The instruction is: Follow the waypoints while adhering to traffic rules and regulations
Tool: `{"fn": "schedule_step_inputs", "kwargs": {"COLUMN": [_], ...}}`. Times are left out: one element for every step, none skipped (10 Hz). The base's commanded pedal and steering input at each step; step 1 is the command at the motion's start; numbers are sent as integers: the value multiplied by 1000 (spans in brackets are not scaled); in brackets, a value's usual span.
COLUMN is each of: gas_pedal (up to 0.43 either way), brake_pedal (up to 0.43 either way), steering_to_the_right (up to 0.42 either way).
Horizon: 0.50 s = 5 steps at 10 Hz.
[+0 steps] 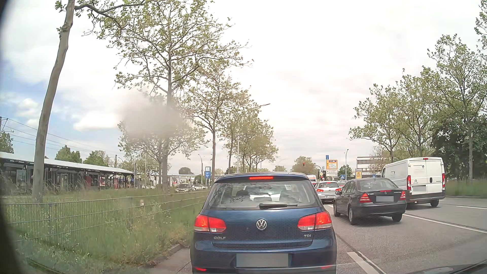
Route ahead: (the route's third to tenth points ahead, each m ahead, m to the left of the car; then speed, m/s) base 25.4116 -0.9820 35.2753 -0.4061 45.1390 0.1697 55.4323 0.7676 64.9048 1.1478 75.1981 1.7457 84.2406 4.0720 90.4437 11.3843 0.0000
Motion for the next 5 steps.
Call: {"fn": "schedule_step_inputs", "kwargs": {"gas_pedal": [0, 0, 0, 0, 0], "brake_pedal": [250, 250, 250, 250, 250], "steering_to_the_right": [-4, -4, -4, -4, -4]}}
